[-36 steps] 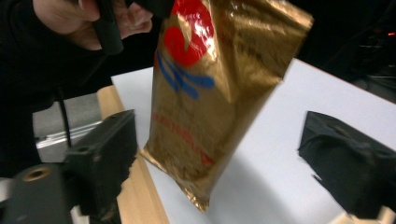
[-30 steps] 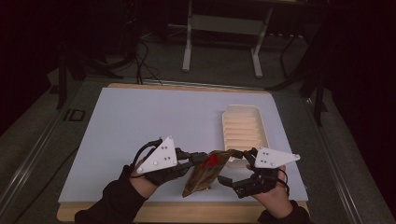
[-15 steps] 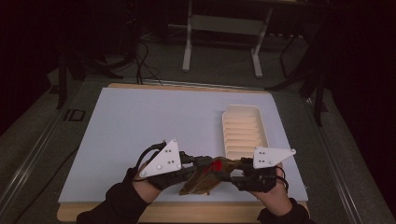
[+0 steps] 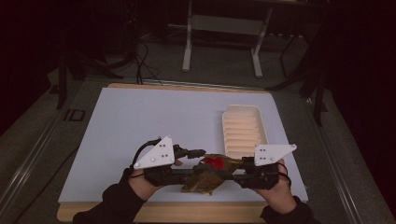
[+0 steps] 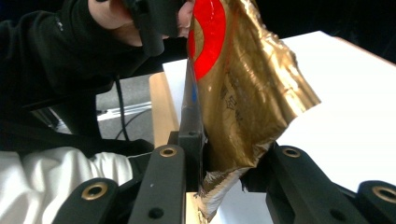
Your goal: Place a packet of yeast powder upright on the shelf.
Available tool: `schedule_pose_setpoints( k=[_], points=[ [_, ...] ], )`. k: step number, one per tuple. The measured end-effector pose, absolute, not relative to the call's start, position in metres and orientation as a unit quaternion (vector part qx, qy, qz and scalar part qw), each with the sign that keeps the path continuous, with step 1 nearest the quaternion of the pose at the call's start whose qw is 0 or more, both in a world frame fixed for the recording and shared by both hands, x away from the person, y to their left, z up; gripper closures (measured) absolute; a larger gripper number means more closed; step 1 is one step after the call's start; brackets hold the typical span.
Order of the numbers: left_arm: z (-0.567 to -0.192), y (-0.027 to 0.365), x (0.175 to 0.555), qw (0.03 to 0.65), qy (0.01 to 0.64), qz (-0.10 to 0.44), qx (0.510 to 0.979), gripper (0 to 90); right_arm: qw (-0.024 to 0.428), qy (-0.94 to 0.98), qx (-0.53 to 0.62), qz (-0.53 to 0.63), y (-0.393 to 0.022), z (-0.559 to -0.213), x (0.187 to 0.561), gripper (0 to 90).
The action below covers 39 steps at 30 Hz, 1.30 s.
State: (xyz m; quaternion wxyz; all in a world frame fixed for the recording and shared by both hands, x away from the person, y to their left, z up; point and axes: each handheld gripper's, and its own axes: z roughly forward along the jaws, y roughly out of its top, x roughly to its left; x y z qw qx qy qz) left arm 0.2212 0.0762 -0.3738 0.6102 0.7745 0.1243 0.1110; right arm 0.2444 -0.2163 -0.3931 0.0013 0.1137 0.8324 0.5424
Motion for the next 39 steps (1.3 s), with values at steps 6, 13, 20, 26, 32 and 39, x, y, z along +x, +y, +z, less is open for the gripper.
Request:
schedule_pose_setpoints(
  k=[6, 13, 20, 26, 32, 39],
  points=[
    [-0.378, 0.082, 0.225, 0.621, 0.143, 0.116, 0.762, 27.2, 0.02, 0.83, 0.107, 0.547, -0.221, -0.386, 0.249, 74.2],
    [-0.39, 0.086, 0.228, 0.611, 0.158, 0.116, 0.767, 12.0, 0.038, 0.828, 0.096, 0.552, -0.228, -0.375, 0.258, 74.2],
    [-0.404, 0.098, 0.23, 0.607, 0.187, 0.097, 0.766, 3.4, 0.064, 0.824, 0.09, 0.556, -0.238, -0.365, 0.268, 74.2],
    [-0.42, 0.11, 0.23, 0.596, 0.193, 0.1, 0.773, 3.5, 0.083, 0.827, 0.091, 0.549, -0.243, -0.36, 0.278, 74.2],
    [-0.44, 0.121, 0.229, 0.593, 0.201, 0.115, 0.771, 3.5, 0.104, 0.822, 0.087, 0.554, -0.25, -0.355, 0.29, 74.2],
    [-0.463, 0.137, 0.225, 0.589, 0.222, 0.12, 0.768, 3.6, 0.129, 0.822, 0.093, 0.547, -0.262, -0.345, 0.314, 74.2]
  ],
)
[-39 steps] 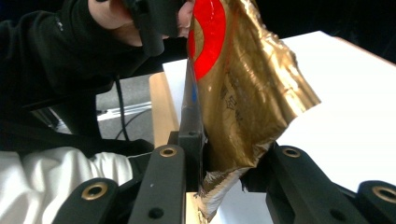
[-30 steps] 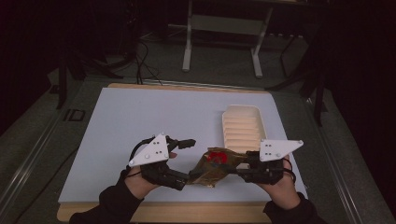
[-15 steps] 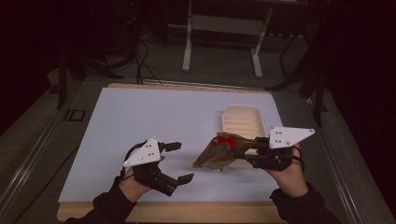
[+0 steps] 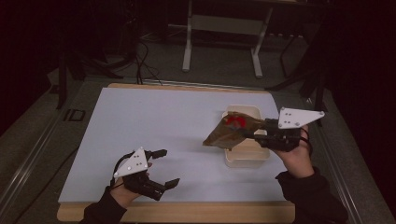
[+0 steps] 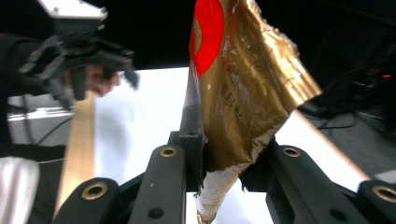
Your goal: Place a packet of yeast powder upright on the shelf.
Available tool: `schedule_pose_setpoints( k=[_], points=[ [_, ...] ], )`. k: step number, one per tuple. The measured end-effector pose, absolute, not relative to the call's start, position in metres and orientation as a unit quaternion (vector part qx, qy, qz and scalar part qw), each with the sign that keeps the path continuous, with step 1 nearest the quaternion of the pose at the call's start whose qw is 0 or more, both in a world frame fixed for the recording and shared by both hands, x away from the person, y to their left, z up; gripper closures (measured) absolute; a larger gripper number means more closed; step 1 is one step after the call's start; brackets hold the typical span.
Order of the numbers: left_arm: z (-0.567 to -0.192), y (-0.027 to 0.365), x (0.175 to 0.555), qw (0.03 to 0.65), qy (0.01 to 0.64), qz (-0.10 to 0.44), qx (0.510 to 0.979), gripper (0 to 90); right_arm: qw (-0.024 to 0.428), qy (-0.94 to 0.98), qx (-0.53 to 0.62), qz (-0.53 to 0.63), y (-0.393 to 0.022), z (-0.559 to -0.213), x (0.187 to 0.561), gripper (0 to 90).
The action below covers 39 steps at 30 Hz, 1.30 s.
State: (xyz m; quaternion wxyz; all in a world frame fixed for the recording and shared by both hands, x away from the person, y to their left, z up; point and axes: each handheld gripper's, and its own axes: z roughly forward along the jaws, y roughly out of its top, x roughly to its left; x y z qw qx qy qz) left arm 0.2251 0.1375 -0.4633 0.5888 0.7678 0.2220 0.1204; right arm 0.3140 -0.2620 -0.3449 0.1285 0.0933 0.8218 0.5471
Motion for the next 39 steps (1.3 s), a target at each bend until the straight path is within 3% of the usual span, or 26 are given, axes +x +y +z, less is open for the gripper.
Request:
schedule_pose_setpoints(
  k=[14, 39],
  points=[
    [-0.483, 0.151, 0.224, 0.591, 0.24, 0.14, 0.757, 3.6, 0.189, 0.83, 0.106, 0.514, -0.291, -0.338, 0.363, 74.3],
    [-0.487, 0.156, 0.229, 0.601, 0.247, 0.14, 0.747, 3.6, 0.217, 0.863, 0.147, 0.432, -0.301, -0.371, 0.431, 74.3]
  ],
)
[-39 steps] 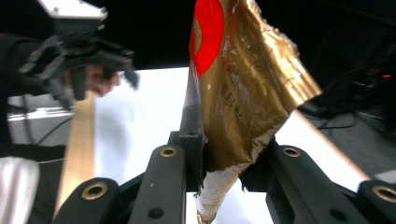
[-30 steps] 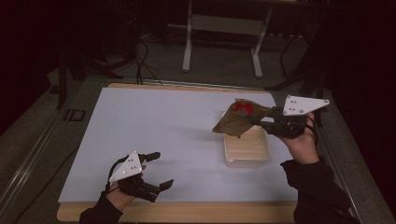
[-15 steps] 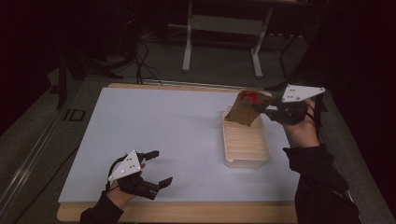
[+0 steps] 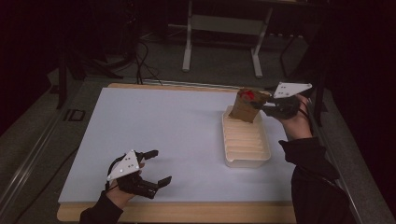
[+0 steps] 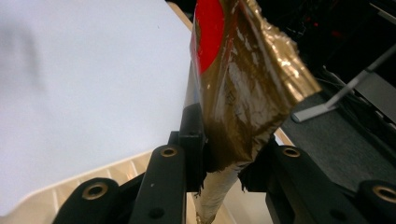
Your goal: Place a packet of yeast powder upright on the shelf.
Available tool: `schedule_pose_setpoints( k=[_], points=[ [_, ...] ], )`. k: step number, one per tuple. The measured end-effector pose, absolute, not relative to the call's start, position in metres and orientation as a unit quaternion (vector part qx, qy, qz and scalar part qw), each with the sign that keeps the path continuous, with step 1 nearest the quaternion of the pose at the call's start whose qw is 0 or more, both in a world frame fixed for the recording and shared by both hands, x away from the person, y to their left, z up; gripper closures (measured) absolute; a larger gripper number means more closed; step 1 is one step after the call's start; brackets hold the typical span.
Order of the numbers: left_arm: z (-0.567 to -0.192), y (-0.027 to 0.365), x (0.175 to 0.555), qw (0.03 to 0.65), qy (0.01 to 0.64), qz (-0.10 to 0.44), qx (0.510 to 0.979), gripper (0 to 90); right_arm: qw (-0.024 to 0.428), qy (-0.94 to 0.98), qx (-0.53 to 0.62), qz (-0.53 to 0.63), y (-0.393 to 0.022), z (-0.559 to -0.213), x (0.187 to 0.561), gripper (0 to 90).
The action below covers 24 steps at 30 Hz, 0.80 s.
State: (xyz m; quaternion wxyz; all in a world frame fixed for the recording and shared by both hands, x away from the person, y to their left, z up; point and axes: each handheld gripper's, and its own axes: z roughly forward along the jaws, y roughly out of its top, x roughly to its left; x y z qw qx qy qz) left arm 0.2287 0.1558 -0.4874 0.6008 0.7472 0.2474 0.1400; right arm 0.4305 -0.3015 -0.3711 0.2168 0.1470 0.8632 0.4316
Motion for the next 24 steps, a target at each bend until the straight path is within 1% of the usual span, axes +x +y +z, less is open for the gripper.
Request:
schedule_pose_setpoints(
  k=[12, 24],
  points=[
    [-0.488, 0.156, 0.228, 0.6, 0.249, 0.137, 0.748, 3.6, 0.224, 0.885, 0.129, 0.387, -0.282, -0.385, 0.443, 74.4],
    [-0.489, 0.157, 0.227, 0.6, 0.251, 0.138, 0.747, 3.6, 0.198, 0.885, 0.142, 0.396, -0.277, -0.407, 0.452, 74.4]
  ],
)
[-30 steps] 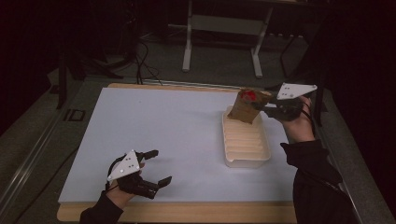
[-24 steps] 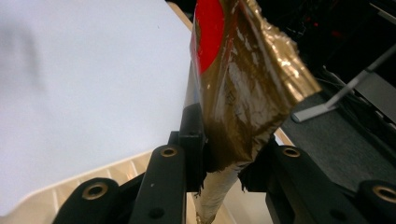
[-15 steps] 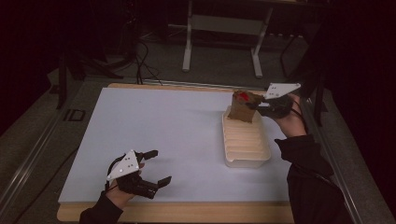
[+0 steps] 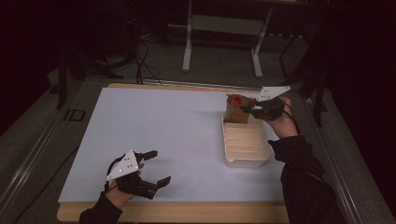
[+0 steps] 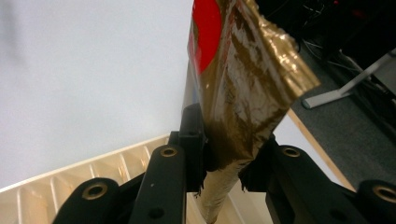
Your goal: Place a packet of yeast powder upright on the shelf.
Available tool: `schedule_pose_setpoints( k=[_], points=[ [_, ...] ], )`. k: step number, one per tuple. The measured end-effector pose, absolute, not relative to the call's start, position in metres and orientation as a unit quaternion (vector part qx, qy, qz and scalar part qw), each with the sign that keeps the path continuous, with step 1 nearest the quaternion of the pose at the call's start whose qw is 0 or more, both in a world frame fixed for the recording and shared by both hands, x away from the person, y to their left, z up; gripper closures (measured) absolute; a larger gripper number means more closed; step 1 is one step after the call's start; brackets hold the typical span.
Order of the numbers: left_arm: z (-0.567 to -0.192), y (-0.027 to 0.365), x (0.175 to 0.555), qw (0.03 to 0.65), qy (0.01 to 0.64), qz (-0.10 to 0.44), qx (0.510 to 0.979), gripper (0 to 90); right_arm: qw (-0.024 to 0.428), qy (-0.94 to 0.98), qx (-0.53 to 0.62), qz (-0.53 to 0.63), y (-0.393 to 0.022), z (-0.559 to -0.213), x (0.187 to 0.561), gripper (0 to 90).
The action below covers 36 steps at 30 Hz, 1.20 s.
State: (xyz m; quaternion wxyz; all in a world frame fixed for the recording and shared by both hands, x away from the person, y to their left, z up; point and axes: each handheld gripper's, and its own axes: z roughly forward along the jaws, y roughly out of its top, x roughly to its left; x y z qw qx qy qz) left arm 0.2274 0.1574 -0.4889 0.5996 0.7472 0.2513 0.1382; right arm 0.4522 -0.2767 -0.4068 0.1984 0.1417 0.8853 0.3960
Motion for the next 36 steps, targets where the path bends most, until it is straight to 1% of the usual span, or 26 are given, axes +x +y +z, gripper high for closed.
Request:
schedule_pose_setpoints(
  k=[9, 16, 21, 24, 25, 30, 34, 36],
  points=[
    [-0.49, 0.157, 0.228, 0.599, 0.254, 0.137, 0.747, 3.6, 0.182, 0.872, 0.17, 0.421, -0.287, -0.42, 0.459, 74.4],
    [-0.49, 0.158, 0.228, 0.6, 0.255, 0.138, 0.746, 3.6, 0.175, 0.886, 0.169, 0.394, -0.278, -0.44, 0.461, 74.2],
    [-0.49, 0.158, 0.228, 0.599, 0.255, 0.136, 0.747, 3.6, 0.17, 0.88, 0.181, 0.404, -0.28, -0.441, 0.461, 73.1],
    [-0.49, 0.157, 0.228, 0.599, 0.255, 0.137, 0.747, 3.6, 0.173, 0.879, 0.192, 0.402, -0.278, -0.439, 0.46, 66.8],
    [-0.49, 0.157, 0.228, 0.599, 0.255, 0.137, 0.747, 3.6, 0.178, 0.876, 0.198, 0.401, -0.277, -0.439, 0.459, 62.1],
    [-0.49, 0.158, 0.228, 0.598, 0.256, 0.136, 0.747, 3.6, 0.187, 0.861, 0.234, 0.41, -0.276, -0.43, 0.454, 46.4],
    [-0.49, 0.157, 0.228, 0.598, 0.255, 0.135, 0.748, 3.6, 0.196, 0.856, 0.239, 0.415, -0.276, -0.418, 0.448, 43.3],
    [-0.49, 0.157, 0.228, 0.597, 0.254, 0.137, 0.748, 3.6, 0.195, 0.852, 0.24, 0.423, -0.277, -0.411, 0.446, 43.9]
  ],
)
